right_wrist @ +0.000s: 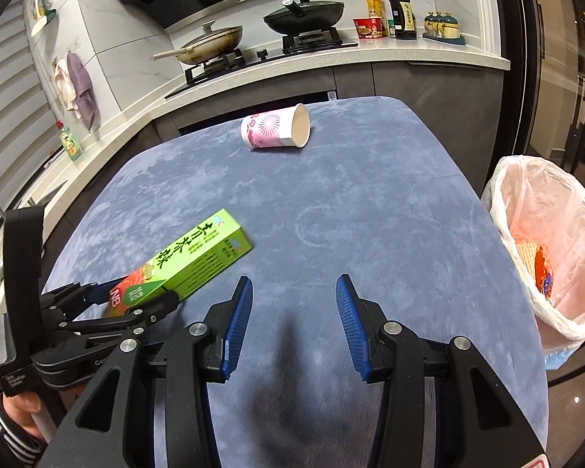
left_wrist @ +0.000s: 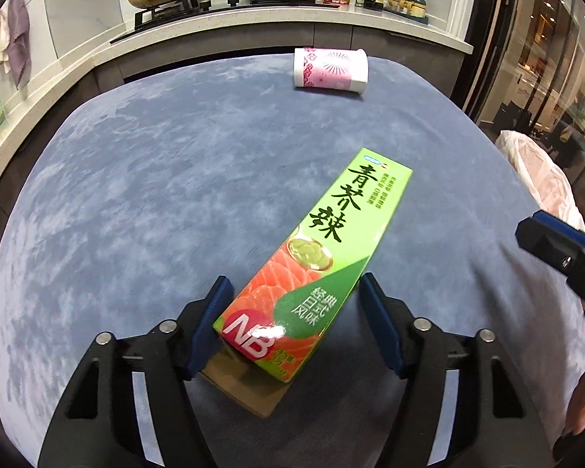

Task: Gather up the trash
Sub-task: 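Grasp the green NB wasabi box with the left gripper while the right grasps the paper cup rim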

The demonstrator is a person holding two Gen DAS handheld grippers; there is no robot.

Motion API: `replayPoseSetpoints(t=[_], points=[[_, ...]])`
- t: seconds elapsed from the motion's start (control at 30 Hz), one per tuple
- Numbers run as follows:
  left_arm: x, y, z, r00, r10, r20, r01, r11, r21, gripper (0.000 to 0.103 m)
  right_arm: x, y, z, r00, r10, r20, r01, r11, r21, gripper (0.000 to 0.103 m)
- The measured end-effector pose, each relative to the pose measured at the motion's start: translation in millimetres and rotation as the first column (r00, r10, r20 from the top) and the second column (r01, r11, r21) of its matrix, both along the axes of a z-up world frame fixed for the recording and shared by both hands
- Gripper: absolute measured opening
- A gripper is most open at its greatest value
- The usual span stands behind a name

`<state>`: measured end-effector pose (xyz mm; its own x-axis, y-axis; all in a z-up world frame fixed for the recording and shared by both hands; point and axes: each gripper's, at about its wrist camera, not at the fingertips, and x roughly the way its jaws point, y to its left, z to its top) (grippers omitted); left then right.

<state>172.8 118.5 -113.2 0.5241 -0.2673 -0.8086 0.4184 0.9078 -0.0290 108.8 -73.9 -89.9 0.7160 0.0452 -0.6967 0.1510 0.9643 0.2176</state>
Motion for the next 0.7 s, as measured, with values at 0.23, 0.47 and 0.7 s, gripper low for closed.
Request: replayPoseSetpoints(t=[0.23,0.47,0.7], points=[[23.0,-18.4,5.2,0.997,0.08,-0.015,-0.08,0.997,-0.017,0.055,23.4,-10.6,-3.1,1.0,0.0,0.006,0.0,1.0,0.003,0.044],[56.0,-38.8,11.7,0.989,0.15,-0.017,-0.15,0.989,-0.014,0.05,60.8,-19.7,-3.5,1.0,0.008,0.025,-0.008,1.0,0.002,0.044],[98.9,-53.3,10.7,0.981,0.193,-0.033,-0.194,0.981,-0.012,0.037,107.8,-29.9,-8.1,0.999,0.019,0.038,-0.019,1.0,-0.003,0.044]])
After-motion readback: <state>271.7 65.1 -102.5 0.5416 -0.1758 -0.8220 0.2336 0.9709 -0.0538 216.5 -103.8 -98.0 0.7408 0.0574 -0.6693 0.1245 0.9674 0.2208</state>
